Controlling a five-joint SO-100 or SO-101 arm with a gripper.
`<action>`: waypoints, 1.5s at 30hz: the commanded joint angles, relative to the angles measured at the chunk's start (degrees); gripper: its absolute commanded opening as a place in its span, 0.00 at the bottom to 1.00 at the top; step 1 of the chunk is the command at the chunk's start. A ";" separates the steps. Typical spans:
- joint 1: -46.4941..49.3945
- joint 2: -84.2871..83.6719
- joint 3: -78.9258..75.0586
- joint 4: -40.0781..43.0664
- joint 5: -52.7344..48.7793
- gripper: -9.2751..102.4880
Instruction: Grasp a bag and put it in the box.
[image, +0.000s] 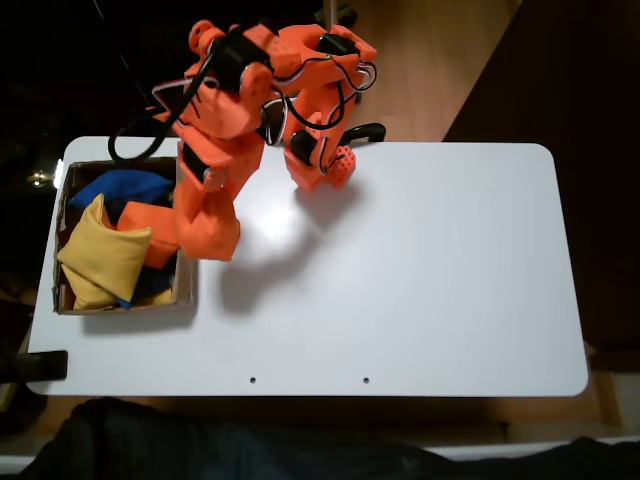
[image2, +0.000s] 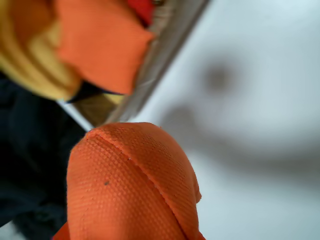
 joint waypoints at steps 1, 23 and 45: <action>0.26 -0.26 -9.58 1.23 0.35 0.28; 5.71 -12.57 -35.68 7.03 0.18 0.29; 19.78 -24.35 -44.56 -3.16 -2.81 0.29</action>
